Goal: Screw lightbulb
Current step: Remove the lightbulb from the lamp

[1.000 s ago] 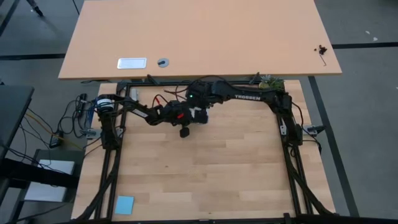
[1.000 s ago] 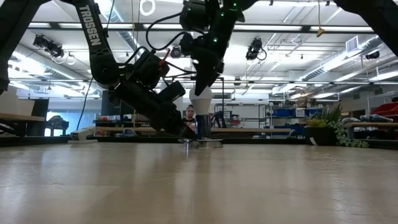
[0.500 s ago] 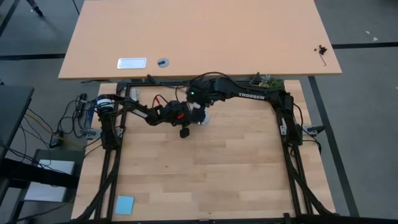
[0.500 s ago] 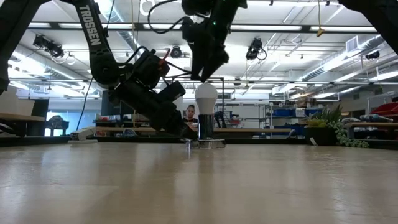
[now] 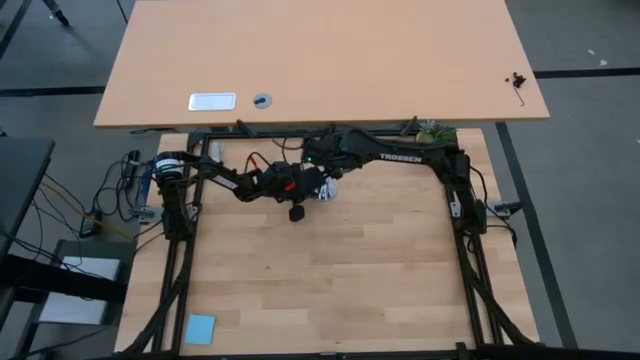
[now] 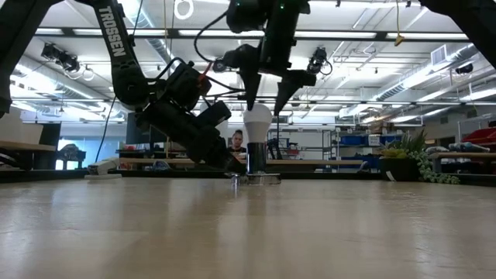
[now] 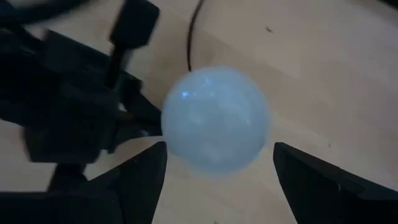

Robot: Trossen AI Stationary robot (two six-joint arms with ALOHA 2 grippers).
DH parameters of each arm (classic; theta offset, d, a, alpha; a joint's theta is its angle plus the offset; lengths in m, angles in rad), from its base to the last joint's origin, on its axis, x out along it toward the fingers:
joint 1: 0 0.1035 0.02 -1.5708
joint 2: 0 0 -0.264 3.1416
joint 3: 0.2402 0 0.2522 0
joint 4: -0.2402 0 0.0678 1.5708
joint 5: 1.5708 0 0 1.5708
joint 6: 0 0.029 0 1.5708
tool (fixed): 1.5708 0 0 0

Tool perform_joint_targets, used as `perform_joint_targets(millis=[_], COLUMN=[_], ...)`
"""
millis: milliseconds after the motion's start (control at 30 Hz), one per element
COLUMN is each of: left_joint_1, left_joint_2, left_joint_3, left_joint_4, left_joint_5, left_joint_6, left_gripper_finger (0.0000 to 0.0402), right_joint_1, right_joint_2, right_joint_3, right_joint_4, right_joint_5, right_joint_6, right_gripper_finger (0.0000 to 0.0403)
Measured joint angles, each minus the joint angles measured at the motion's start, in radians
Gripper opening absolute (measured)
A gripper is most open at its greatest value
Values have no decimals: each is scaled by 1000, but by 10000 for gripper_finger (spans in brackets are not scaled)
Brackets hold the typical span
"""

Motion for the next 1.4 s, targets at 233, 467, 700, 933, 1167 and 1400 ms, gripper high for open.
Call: perform_joint_targets(millis=[233, 467, 700, 933, 1167, 1400], left_joint_1=[-1, -6, -6, -6, -6, -6], left_joint_2=[0, 0, 0, 0, 0, -1], left_joint_3=[0, 0, 0, 0, 0, 2], left_joint_4=[0, 0, 0, 1, 0, -15], left_joint_5=[-3, -6, -6, -7, -7, -29], left_joint_6=[0, 0, 1, 0, 9, 22], left_gripper_finger=[1, 1, 1, 1, 1, 1], right_joint_1=[-12, -10, -14, -14, -28, -34], right_joint_2=[0, 0, 0, 0, 0, 0], right_joint_3=[-53, -55, -55, -55, -55, -55], right_joint_4=[45, 57, 102, 171, 177, 189], right_joint_5=[15, -4, -4, 0, 15, 42], right_joint_6=[24, -9, -54, -82, -77, -75], right_gripper_finger=[300, 300, 300, 300, 300, 300])
